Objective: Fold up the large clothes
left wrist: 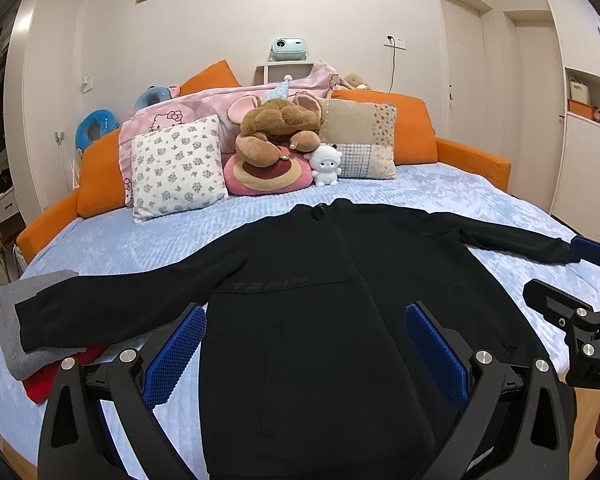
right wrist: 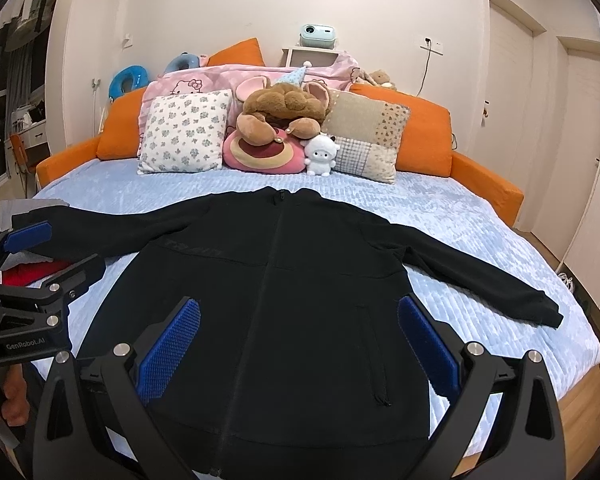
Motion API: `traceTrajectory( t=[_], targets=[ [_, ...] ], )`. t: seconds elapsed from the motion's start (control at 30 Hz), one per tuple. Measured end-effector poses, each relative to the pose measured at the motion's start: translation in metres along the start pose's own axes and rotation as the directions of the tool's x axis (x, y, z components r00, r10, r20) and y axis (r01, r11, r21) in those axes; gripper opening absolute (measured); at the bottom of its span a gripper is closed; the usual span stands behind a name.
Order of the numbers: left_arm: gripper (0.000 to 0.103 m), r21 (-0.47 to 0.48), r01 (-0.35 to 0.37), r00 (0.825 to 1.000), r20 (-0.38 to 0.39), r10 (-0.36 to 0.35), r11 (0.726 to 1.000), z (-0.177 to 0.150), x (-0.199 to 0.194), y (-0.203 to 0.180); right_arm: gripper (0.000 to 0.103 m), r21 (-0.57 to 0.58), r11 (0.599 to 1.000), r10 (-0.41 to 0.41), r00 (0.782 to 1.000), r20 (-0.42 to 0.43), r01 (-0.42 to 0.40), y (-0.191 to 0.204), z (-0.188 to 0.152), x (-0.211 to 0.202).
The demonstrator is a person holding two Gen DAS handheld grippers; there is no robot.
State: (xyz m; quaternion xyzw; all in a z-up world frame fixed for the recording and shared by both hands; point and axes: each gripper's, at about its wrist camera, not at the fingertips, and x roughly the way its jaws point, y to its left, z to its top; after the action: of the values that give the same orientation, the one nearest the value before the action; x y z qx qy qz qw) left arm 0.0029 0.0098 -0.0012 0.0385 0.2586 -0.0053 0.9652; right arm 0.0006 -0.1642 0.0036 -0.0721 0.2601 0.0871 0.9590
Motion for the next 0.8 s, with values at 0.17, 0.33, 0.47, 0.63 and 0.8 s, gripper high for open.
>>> traceTrajectory(
  t=[0.17,0.33,0.47,0.63,0.8],
  targets=[
    [0.101,0.001,0.001,1.0,-0.001,-0.001,1.0,-0.001,0.001,-0.003,0.098,-0.03,0.998,0.06,0.998,-0.009,-0.061,0.002,0.0,0.0],
    [0.101,0.008,0.013,1.0,-0.011,-0.013,1.0,-0.003,0.002,-0.006,0.098,-0.036,0.997,0.074,0.997,-0.017,-0.074,0.003,0.001,-0.001],
    [0.101,0.009,0.03,0.999,-0.025,-0.03,1.0,-0.002,0.007,-0.009,0.098,-0.034,0.997,0.068,0.998,-0.013,-0.068,0.001,0.002,-0.001],
    [0.101,0.025,0.043,0.999,-0.035,-0.042,0.999,0.0,0.012,-0.015,0.098,-0.015,0.997,0.079,0.997,-0.013,-0.079,-0.012,0.003,0.002],
    [0.101,0.035,0.059,0.997,-0.045,-0.057,0.998,0.005,0.02,-0.025,0.098,0.01,0.995,0.103,0.994,-0.026,-0.103,-0.042,0.004,0.012]
  ],
)
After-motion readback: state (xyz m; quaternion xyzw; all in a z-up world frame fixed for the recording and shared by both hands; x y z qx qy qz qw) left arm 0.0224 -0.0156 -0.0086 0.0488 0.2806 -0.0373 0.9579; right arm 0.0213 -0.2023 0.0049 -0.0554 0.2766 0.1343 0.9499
